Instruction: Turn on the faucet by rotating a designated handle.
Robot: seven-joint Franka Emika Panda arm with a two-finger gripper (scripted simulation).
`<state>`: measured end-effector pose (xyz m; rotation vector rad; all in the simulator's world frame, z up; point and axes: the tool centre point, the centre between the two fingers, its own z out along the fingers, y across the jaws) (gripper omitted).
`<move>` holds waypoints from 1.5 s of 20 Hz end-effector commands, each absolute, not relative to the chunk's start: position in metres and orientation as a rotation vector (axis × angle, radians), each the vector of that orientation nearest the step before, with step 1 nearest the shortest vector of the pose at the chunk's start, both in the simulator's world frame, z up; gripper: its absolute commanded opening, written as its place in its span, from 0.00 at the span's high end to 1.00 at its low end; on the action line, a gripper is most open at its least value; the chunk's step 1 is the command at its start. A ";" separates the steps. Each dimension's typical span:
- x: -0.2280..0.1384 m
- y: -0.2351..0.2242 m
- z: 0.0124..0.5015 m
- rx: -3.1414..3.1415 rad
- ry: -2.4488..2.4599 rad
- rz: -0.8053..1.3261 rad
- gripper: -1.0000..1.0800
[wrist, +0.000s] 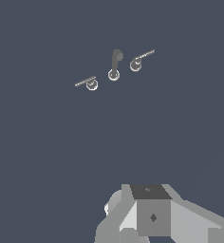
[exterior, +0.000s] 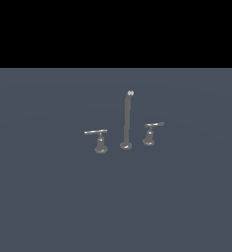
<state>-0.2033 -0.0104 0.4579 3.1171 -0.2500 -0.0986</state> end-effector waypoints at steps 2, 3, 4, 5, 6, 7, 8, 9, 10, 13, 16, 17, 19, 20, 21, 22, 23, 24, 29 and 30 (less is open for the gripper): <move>-0.177 -0.017 0.447 3.106 -0.363 -0.092 1.00; -0.169 -0.019 0.443 3.102 -0.399 -0.090 1.00; -0.160 -0.021 0.439 3.097 -0.436 -0.088 1.00; -0.152 -0.023 0.435 3.092 -0.472 -0.086 1.00; -0.144 -0.025 0.431 3.087 -0.508 -0.084 1.00; -0.136 -0.028 0.426 3.081 -0.545 -0.081 1.00; -0.127 -0.030 0.421 3.074 -0.581 -0.079 1.00; -0.119 -0.033 0.416 3.067 -0.617 -0.077 1.00; -0.111 -0.035 0.411 3.060 -0.653 -0.075 1.00; -0.088 -0.043 0.394 3.036 -0.762 -0.069 1.00; -0.066 -0.051 0.375 3.008 -0.869 -0.063 1.00; -0.059 -0.054 0.368 2.997 -0.904 -0.060 1.00; -0.045 -0.060 0.354 2.976 -0.975 -0.056 1.00; -0.038 -0.063 0.347 2.964 -1.011 -0.054 1.00; -0.032 -0.066 0.339 2.952 -1.046 -0.052 1.00; -0.025 -0.069 0.332 2.940 -1.081 -0.050 1.00; -0.019 -0.072 0.324 2.927 -1.115 -0.048 1.00; -0.013 -0.076 0.316 2.914 -1.150 -0.046 1.00; 0.016 -0.092 0.273 2.842 -1.321 -0.036 1.00; 0.021 -0.095 0.264 2.827 -1.355 -0.034 1.00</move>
